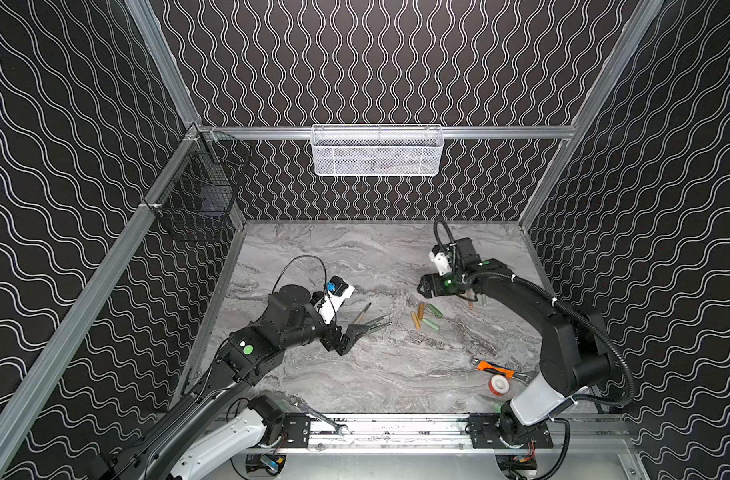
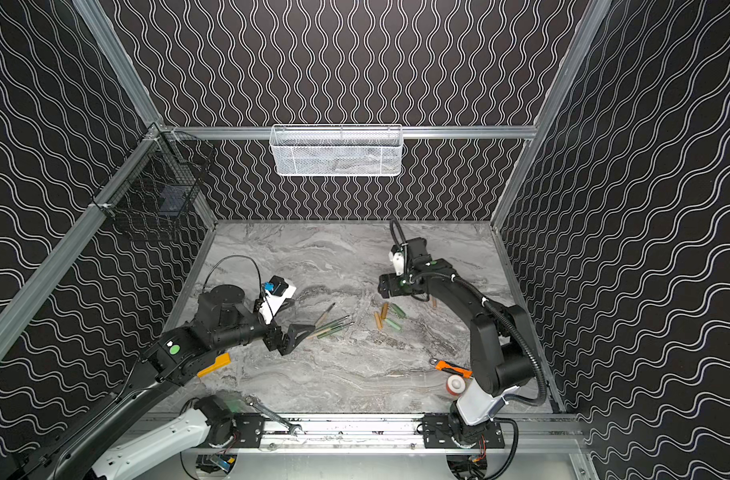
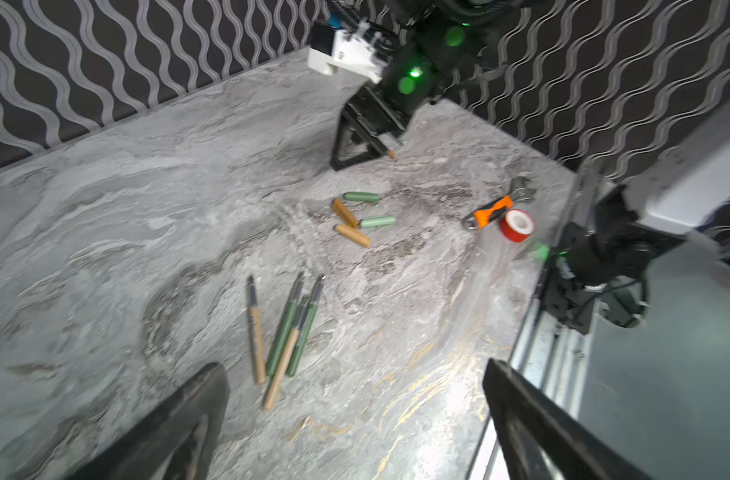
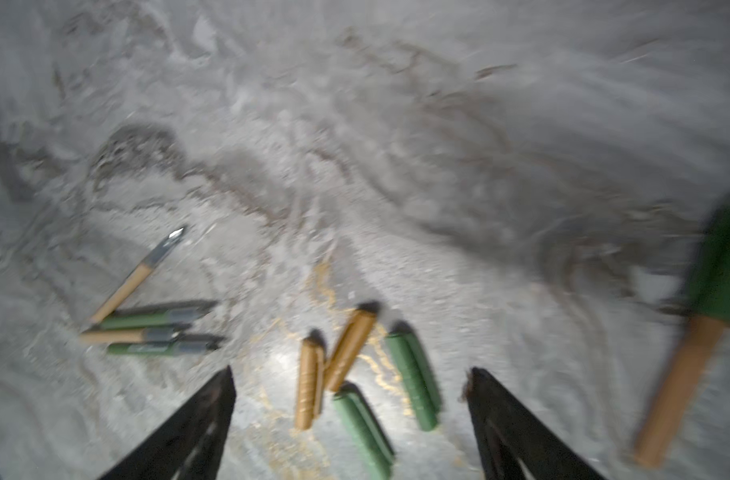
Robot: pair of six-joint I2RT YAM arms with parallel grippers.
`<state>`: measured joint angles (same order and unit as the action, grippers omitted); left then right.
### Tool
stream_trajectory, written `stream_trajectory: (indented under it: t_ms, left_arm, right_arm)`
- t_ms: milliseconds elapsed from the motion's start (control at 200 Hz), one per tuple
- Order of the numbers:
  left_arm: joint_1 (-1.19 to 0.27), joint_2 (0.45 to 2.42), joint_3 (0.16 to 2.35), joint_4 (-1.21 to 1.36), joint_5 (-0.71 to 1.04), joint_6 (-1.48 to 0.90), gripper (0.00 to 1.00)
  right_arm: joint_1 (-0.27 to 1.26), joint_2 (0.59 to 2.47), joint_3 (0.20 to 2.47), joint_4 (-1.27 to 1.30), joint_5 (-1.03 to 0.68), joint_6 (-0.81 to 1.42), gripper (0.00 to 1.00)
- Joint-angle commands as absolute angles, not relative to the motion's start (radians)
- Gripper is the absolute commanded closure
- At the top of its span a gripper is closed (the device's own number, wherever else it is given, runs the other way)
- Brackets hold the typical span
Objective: Insert the pens into the pen caps
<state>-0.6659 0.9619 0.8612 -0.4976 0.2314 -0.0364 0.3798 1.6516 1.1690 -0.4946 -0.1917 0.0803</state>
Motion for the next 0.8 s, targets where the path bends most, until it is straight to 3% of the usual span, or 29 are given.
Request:
stream_trajectory:
  t_ms: [0, 270, 526, 796]
  left_arm:
    - [-0.664, 0.977, 0.864, -0.513, 0.157, -0.003, 0.01]
    - [-0.663, 1.012, 0.880, -0.563, -0.036, -0.003, 0.01]
    - [-0.650, 1.035, 0.891, -0.610, -0.249, -0.021, 0.01]
    - [-0.598, 0.991, 0.885, -0.614, -0.318, -0.053, 0.01]
  right_arm:
    - [0.430, 1.638, 1.144, -0.440, -0.191, 0.150, 0.26]
    - [0.601, 1.691, 1.131, -0.406, -0.245, 0.215, 0.54]
    - [0.712, 1.731, 1.111, -0.324, -0.305, 0.281, 0.56]
    - [0.797, 1.811, 1.135, -0.198, -0.402, 0.327, 0.58]
